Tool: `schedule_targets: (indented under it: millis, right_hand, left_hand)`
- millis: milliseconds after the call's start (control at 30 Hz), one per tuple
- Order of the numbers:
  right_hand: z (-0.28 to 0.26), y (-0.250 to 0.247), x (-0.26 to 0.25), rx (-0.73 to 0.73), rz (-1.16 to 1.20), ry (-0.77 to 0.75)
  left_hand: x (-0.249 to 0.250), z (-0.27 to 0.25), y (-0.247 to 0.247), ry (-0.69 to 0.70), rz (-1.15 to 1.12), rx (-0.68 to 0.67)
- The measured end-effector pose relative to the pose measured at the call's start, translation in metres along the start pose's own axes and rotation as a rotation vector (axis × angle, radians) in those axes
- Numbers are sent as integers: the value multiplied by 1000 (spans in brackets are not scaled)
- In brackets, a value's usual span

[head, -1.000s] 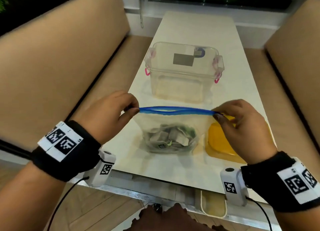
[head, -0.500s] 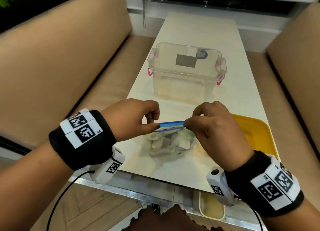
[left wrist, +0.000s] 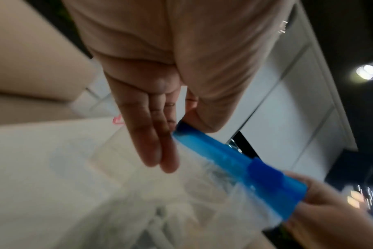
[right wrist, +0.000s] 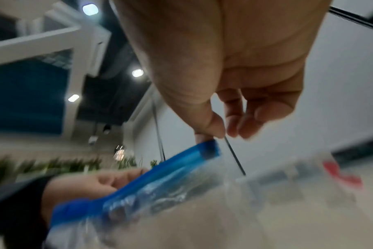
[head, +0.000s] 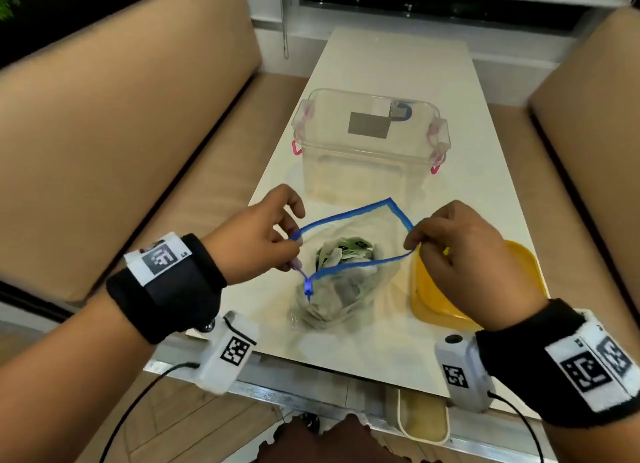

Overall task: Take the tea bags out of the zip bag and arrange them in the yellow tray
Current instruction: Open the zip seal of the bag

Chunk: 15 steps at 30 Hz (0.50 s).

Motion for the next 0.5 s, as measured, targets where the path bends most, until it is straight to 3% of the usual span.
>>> schedule_targets:
  millis: [100,300,400,500]
  right_hand:
    - [3,21,1,-170,266,211]
    - [12,53,9,-193,561,390]
    - [14,65,8,-200,924,588]
    - [14,72,3,-335,1156,803]
  left_hand:
    - [-16,8,15,-82,-217,56]
    - [-25,17,31,-253,-626,176]
    - [-25,18,33,-276,-721,177]
    - [-26,19,39,-263,-735,160]
Point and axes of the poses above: each hand's wrist, its own z-axis towards the middle knuckle, its own y-axis out of the palm, x = y × z, the point moved 4 cm from there along z, towards the middle knuckle, and after that the axes turned 6 degrees about y, right-handed, at the moved point
